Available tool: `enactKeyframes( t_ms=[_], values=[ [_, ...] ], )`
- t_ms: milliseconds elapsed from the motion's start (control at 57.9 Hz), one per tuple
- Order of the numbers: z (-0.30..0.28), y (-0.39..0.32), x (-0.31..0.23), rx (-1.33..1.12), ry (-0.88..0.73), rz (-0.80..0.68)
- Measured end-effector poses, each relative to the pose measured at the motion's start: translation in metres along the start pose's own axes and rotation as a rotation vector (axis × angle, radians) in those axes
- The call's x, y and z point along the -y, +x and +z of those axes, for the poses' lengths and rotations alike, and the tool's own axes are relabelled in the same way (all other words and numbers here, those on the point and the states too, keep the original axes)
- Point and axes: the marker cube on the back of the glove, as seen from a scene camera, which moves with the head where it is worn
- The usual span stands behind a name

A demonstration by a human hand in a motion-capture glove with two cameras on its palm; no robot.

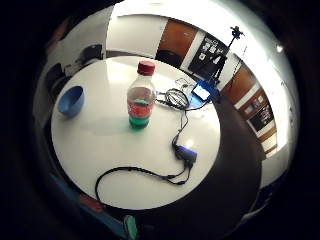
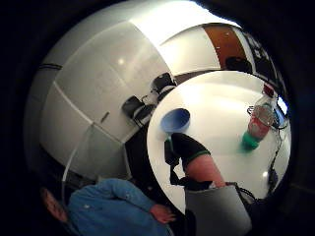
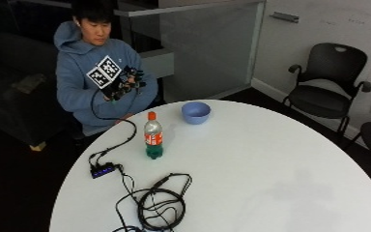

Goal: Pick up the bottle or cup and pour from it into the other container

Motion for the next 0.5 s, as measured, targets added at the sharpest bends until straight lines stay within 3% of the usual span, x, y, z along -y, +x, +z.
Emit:
enactKeyframes(
  t_ms=[501],
  values=[
    [-0.012, 0.091, -0.008, 0.284, -0.003, 0.248]
  ],
)
